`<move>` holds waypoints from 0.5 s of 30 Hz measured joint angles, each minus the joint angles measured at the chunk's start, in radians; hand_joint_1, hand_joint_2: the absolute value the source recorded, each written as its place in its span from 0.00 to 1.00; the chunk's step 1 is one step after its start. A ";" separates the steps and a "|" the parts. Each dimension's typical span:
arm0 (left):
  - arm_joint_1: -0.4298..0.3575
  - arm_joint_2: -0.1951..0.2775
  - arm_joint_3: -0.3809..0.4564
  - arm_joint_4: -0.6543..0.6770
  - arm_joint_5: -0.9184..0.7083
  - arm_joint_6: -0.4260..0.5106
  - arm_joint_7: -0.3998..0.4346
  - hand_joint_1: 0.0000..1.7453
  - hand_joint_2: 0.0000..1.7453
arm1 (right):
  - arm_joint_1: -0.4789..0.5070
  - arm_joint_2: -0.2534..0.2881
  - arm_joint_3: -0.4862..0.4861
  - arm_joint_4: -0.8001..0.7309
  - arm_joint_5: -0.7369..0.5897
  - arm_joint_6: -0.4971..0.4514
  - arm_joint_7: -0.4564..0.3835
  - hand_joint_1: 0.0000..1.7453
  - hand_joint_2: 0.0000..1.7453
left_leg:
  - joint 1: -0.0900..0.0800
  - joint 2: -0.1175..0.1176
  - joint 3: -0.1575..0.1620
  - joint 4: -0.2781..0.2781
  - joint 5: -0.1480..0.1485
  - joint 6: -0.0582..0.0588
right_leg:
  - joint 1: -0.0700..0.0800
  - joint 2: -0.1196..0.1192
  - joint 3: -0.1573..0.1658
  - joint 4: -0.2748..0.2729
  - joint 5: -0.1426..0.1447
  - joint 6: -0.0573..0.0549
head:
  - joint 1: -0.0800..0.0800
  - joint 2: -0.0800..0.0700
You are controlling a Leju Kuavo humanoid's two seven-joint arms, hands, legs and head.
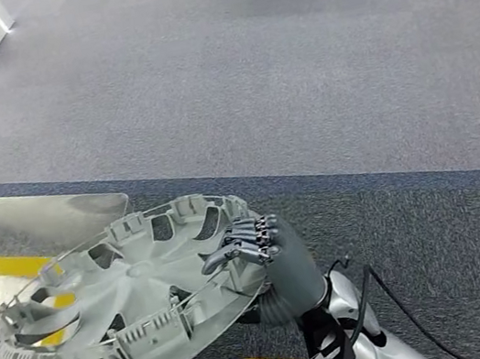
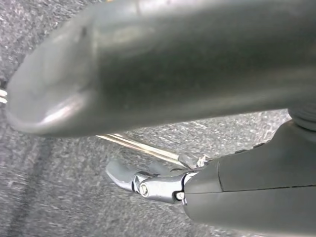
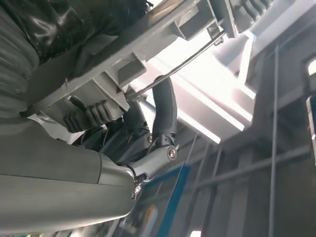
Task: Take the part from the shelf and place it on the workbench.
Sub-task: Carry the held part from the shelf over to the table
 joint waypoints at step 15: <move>-0.004 -0.004 -0.004 0.001 -0.001 0.000 0.007 0.00 0.00 | -0.024 0.001 0.060 0.029 0.009 -0.002 0.013 1.00 1.00 | -0.012 -0.013 0.146 -0.293 0.124 0.062 | 0.007 0.015 -0.119 0.258 -0.129 0.037 | 0.014 0.000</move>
